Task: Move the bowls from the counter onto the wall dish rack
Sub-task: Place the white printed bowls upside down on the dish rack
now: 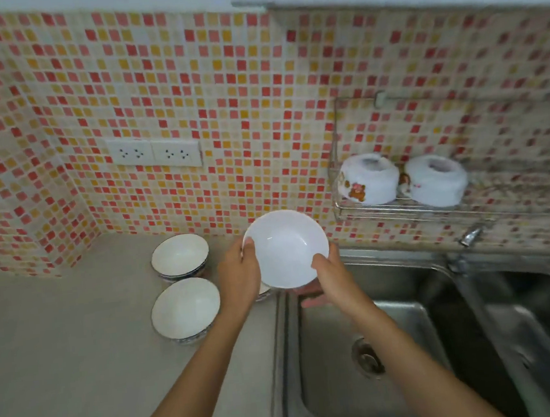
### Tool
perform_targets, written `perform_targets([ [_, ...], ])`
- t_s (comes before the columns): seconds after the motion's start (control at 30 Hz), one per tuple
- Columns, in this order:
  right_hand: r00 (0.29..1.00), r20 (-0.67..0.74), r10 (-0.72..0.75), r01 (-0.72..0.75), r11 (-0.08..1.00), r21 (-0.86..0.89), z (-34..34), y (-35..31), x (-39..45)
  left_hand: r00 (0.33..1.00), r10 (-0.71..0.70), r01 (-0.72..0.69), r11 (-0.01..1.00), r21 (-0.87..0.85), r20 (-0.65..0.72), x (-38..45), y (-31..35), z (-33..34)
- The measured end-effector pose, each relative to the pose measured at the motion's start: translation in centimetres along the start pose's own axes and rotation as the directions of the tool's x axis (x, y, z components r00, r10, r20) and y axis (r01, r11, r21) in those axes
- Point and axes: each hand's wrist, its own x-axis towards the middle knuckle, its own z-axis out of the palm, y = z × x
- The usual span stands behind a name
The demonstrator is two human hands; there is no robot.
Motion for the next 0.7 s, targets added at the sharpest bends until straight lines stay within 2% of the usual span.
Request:
perform_targets([
  [0.07, 0.999, -0.035, 0.010, -0.007, 0.996, 0.090, -4.2, -0.7, -0.7, 0.996, 0.049, -0.048, 0.999, -0.018, 0.074, -0.3, 2.2, 3.6],
  [0.2, 0.993, -0.119, -0.012, 0.031, 0.987, 0.156, -11.3, -1.1, -2.2, 0.973, 0.149, -0.145, 0.989, -0.037, 0.176, -1.4, 6.3, 9.7],
  [0.33, 0.981, -0.185, -0.054, 0.096, 0.968, 0.230, -17.3, -1.3, -3.5, 0.921, 0.244, -0.240, 0.969, -0.051, 0.304, -2.1, 9.3, 15.1],
  [0.43, 0.979, -0.189, -0.080, 0.143, 0.927, 0.346, -20.8, -1.5, -4.1, 0.886, 0.328, -0.300, 0.945, -0.133, 0.328, -2.2, 11.1, 18.0],
  [0.5, 0.975, -0.206, -0.087, 0.168, 0.893, 0.417, -22.8, -1.8, -4.2, 0.871, 0.383, -0.366, 0.924, -0.113, 0.308, -2.2, 11.8, 19.6],
  [0.57, 0.967, -0.236, -0.094, 0.197, 0.864, 0.463, -24.7, -2.0, -4.0, 0.860, 0.420, -0.434, 0.901, -0.016, 0.290, -1.6, 11.3, 21.0],
  [0.63, 0.960, -0.254, -0.114, 0.228, 0.846, 0.481, -26.4, -2.3, -3.7, 0.846, 0.427, -0.495, 0.852, 0.172, 0.318, -0.7, 10.1, 22.1],
  [0.67, 0.956, -0.261, -0.132, 0.247, 0.843, 0.478, -27.2, -2.5, -3.5, 0.830, 0.419, -0.538, 0.775, 0.332, 0.369, -0.3, 9.3, 22.6],
  [0.7, 0.951, -0.271, -0.148, 0.264, 0.844, 0.467, -27.9, -2.6, -3.2, 0.808, 0.399, -0.583, 0.652, 0.485, 0.434, -0.1, 8.6, 22.9],
])
